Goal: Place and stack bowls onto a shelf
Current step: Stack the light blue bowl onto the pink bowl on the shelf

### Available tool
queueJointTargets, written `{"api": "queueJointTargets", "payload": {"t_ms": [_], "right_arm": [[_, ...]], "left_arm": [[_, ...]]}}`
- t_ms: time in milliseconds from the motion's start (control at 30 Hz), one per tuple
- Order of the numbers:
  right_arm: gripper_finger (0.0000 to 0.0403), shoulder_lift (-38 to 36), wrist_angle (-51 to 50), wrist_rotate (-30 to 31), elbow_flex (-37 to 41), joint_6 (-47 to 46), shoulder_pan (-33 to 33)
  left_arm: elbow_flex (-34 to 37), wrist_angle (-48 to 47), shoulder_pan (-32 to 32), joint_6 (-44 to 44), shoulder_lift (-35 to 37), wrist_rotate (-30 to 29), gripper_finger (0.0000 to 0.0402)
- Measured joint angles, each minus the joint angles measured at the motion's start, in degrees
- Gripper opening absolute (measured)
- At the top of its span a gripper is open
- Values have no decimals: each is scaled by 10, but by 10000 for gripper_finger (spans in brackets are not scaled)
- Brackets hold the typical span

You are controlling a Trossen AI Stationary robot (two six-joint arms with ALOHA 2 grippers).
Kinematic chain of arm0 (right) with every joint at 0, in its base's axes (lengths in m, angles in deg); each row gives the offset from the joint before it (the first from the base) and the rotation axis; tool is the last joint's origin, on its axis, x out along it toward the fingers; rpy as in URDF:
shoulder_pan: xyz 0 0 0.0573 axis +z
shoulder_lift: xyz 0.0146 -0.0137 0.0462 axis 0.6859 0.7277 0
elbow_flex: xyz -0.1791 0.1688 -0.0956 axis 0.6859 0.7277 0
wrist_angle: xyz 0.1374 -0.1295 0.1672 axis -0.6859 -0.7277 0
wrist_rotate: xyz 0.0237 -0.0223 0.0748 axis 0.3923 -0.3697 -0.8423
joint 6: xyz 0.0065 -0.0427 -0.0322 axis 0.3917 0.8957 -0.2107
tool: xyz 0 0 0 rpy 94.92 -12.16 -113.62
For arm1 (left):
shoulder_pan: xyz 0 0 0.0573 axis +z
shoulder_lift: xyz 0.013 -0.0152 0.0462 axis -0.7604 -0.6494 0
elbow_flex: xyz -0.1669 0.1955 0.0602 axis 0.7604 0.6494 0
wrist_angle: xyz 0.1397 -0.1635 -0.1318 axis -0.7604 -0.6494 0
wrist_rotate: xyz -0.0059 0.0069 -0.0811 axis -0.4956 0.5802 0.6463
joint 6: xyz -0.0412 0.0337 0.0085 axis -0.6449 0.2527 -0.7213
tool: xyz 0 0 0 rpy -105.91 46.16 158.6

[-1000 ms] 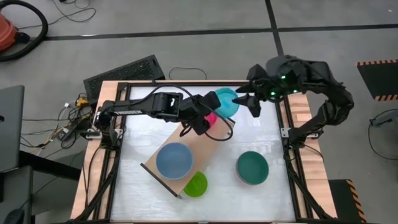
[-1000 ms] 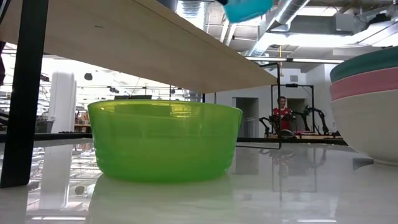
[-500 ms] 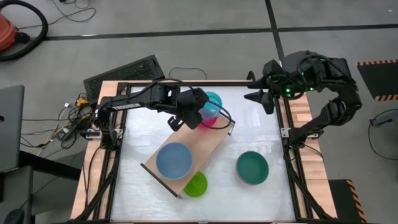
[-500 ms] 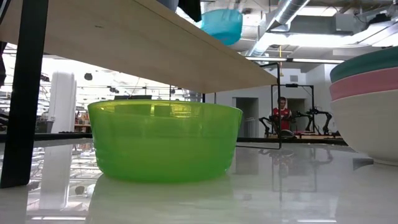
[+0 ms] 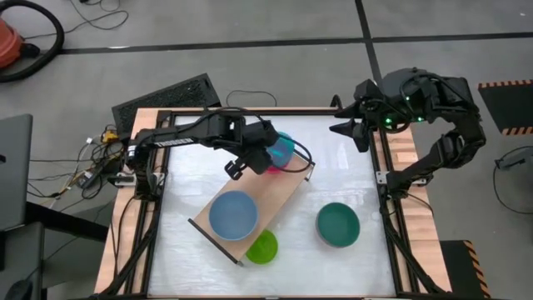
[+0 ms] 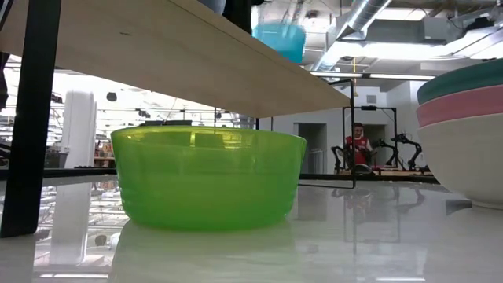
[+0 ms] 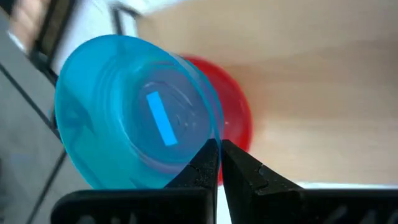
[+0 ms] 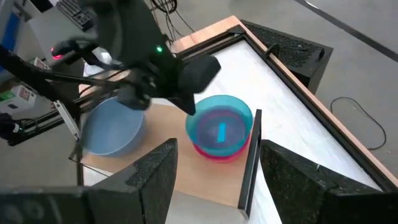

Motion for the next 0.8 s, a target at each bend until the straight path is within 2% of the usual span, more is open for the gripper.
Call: {"api": "queueJointTargets", "payload": {"t_ms": [200,567,667,800], "right_arm": [[255,0,-2,0,0,-1,0],[255,0,-14,0,0,-1,0],[255,0,-15,0,0,-2,0],[255,0,-15,0,0,-3,0]], "left_arm": [[40,8,0,-1,0,-5,0],[42,16,7,-7,1,-1,1],[42,12,11,-8,1,3,14],[42,8,12,-7,1,5,49]]}}
